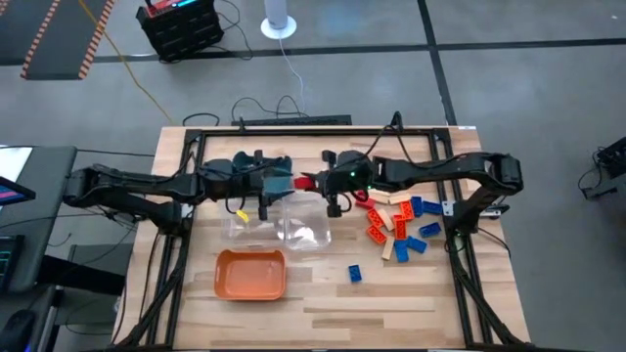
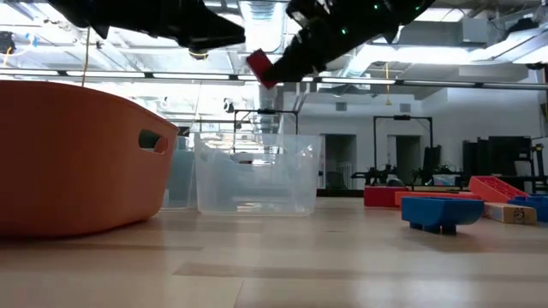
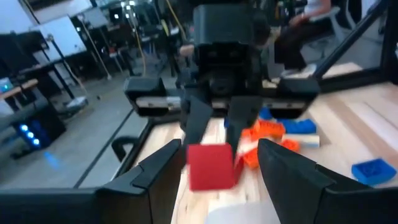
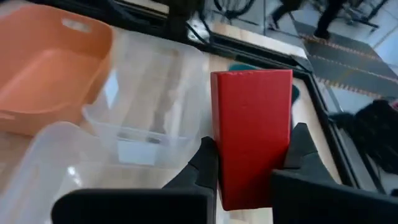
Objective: Sort blocks
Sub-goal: Put the red block into the blue bin
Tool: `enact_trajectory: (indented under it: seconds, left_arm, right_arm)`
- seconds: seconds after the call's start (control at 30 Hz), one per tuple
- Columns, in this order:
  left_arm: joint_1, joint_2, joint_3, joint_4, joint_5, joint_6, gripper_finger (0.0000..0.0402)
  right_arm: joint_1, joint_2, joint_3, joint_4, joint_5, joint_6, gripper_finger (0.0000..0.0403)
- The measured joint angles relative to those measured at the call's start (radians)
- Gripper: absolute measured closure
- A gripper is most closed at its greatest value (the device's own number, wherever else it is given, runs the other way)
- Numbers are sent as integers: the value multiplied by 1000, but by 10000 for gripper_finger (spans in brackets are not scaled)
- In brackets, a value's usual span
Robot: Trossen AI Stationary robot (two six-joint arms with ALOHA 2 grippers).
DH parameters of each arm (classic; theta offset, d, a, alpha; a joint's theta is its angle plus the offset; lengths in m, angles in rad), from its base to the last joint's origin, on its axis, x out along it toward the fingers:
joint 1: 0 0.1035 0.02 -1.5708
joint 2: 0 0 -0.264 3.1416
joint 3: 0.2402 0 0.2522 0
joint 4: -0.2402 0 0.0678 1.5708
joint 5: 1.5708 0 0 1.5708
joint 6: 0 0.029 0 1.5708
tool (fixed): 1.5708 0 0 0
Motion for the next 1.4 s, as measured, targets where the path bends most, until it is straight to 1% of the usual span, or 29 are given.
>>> enact_trajectory:
  seconds: [0.07, 0.33, 0.47, 0.6, 0.73, 0.83, 0.93, 1.07, 1.17, 1.27, 1.33, 1.4]
  left_arm:
    - [-11, 0, 0, 5, 0, 12, 186]
    - [-23, 1, 0, 42, -26, 18, 130]
    - [-23, 29, 0, 92, -9, 31, 125]
    - [-23, 89, 0, 165, 36, 42, 131]
    - [-30, 134, 0, 237, 45, 76, 142]
    - [-39, 155, 0, 280, 44, 111, 162]
    - [-47, 167, 0, 301, 24, 131, 203]
    - [-49, 164, 0, 301, -1, 138, 278]
    - [-49, 160, 0, 292, -13, 137, 279]
    - [-49, 156, 0, 277, -15, 122, 279]
    - [-47, 138, 0, 238, -20, 103, 279]
    - [-37, 120, 1, 211, -25, 91, 279]
  right_arm:
    - [10, 10, 1, 47, 0, -7, 360]
    - [44, 16, 1, 117, 1, -9, 360]
    - [59, 17, 1, 157, 2, -9, 360]
    - [66, 16, 1, 179, 2, -8, 360]
    - [71, 16, 1, 198, 2, -7, 360]
    - [71, 16, 1, 198, 2, -7, 360]
    - [71, 16, 1, 202, 2, -8, 359]
    - [71, 16, 1, 203, 5, -11, 347]
    - [71, 16, 1, 201, 4, -12, 327]
    - [68, -1, 1, 158, 12, -9, 296]
    - [68, -27, 1, 106, 64, -8, 268]
    - [64, -60, 1, 19, 119, -6, 238]
